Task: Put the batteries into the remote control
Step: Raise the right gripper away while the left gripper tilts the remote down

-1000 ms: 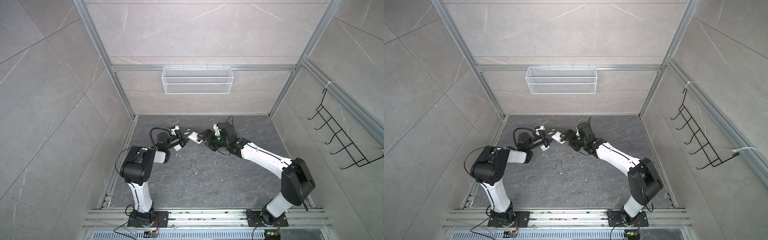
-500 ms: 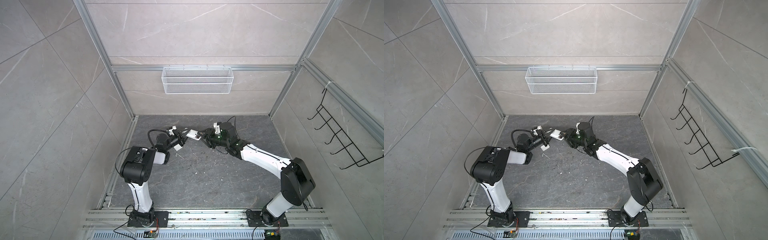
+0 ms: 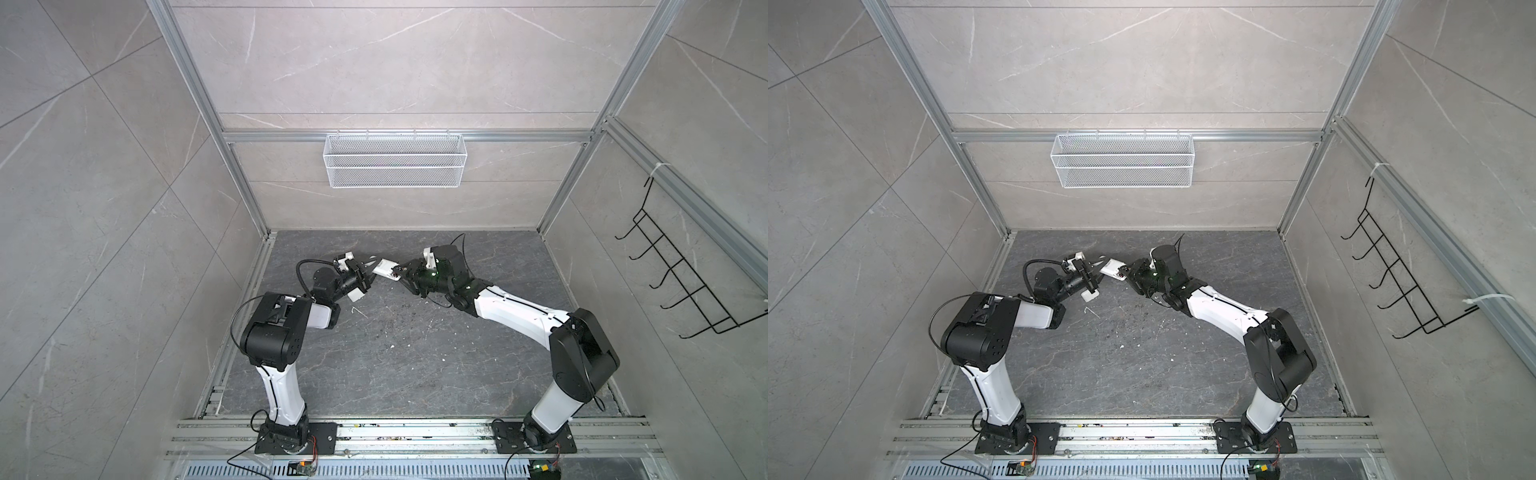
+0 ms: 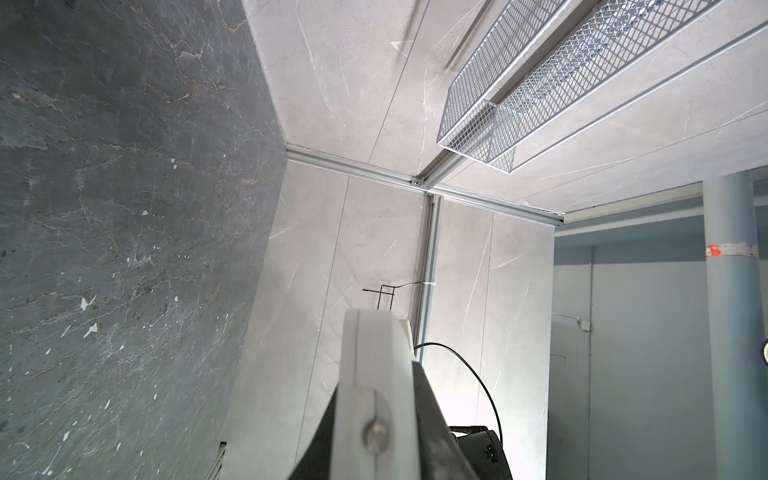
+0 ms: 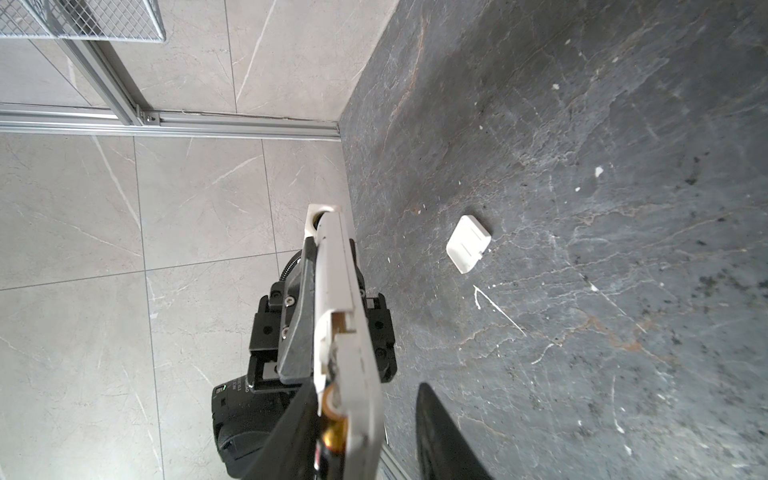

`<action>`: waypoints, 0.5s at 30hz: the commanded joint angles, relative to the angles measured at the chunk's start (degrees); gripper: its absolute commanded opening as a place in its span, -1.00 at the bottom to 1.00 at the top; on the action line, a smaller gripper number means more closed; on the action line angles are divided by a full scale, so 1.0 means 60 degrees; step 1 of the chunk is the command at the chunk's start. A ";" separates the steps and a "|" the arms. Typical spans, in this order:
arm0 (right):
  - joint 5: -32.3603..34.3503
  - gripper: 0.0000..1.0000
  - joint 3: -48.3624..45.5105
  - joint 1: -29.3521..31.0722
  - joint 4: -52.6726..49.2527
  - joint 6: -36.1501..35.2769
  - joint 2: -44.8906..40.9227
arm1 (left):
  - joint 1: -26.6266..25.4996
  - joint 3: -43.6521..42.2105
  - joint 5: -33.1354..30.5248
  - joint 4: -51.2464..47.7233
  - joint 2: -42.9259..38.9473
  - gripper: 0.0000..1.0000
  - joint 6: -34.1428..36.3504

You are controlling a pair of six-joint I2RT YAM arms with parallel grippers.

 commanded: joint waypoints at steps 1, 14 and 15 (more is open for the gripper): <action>-0.0071 -0.24 0.0280 0.0087 0.0148 0.0037 0.0017 | -0.0052 0.0049 -0.0107 0.0769 -0.0169 -1.00 -0.0159; -0.0045 -0.41 0.0267 0.0146 0.0158 0.0061 0.0068 | -0.0048 0.0034 -0.0149 0.0770 -0.0155 -1.00 -0.0337; -0.0054 -0.44 0.0269 0.0137 0.0148 0.0050 0.0080 | -0.0055 0.0060 -0.0147 0.0762 -0.0157 -1.00 -0.0368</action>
